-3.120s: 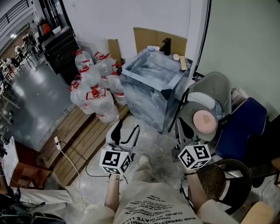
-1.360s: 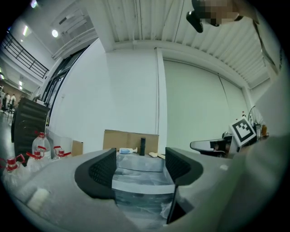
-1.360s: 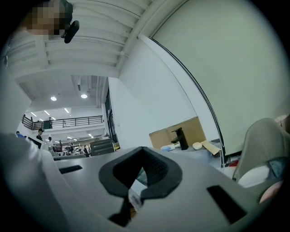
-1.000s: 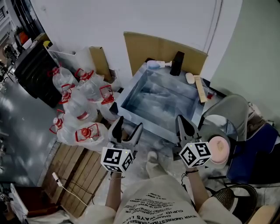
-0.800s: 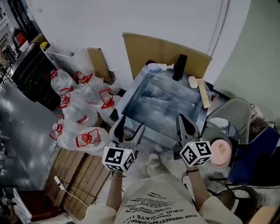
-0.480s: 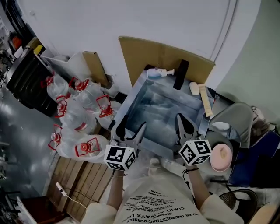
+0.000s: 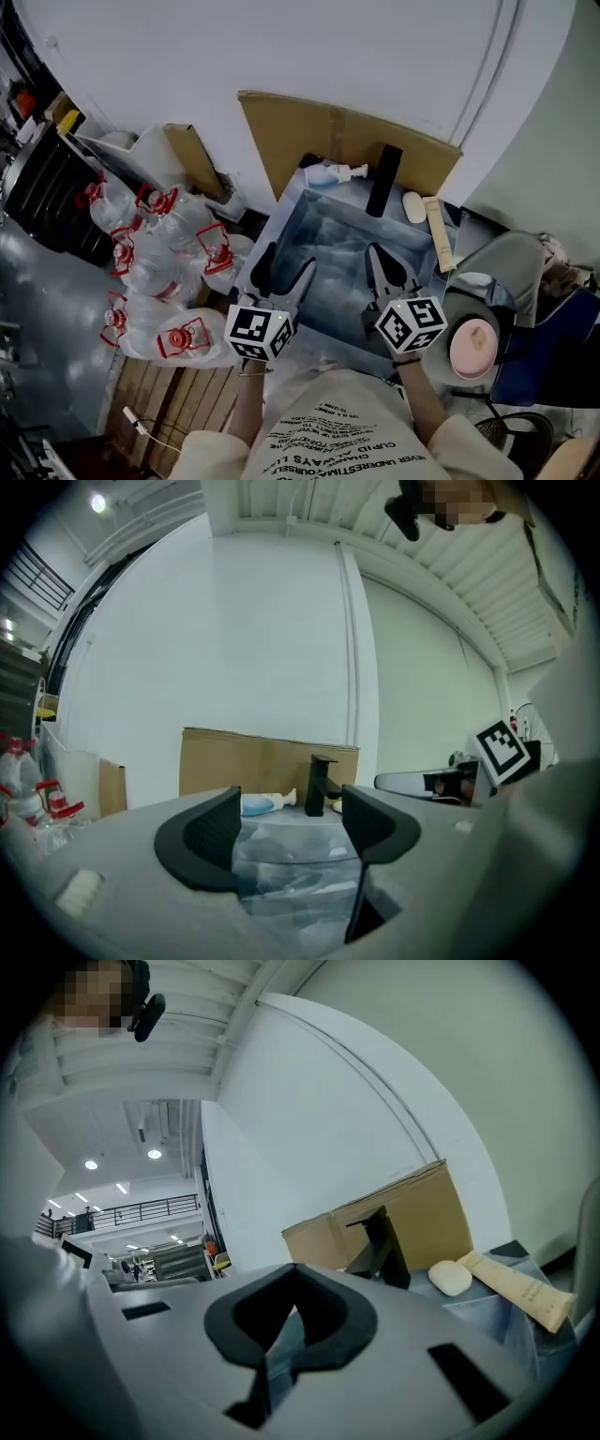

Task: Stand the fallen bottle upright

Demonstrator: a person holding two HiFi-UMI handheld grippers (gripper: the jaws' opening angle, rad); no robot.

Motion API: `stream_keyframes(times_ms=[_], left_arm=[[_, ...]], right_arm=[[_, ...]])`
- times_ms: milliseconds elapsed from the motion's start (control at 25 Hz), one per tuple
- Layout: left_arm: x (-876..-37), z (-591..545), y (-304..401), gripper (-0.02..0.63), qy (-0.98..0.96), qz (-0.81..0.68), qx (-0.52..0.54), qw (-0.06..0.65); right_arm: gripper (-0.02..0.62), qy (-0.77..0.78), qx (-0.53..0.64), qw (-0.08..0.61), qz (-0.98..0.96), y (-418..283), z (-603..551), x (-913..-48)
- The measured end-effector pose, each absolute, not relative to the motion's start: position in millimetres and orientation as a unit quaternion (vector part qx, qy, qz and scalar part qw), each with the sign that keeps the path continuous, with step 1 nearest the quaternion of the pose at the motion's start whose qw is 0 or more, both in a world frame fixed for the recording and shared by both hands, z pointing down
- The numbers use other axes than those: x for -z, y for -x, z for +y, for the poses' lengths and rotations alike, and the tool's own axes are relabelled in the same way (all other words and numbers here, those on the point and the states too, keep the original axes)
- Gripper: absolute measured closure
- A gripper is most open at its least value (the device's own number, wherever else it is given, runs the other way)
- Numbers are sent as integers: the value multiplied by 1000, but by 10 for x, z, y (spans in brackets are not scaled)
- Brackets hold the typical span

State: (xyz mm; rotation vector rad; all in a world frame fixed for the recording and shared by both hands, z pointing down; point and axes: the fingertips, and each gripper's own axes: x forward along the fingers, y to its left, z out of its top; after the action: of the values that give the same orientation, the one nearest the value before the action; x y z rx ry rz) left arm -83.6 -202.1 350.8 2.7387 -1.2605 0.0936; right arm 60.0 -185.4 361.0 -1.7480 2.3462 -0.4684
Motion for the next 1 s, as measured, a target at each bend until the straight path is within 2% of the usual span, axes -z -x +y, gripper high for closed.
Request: stream_keyframes(times_ms=[1000], left_arm=[[-3746,-3416,230,281,-942,-311,-127,12]], right_arm=[[591,622,202,73,753,-431,-2430,-4041]])
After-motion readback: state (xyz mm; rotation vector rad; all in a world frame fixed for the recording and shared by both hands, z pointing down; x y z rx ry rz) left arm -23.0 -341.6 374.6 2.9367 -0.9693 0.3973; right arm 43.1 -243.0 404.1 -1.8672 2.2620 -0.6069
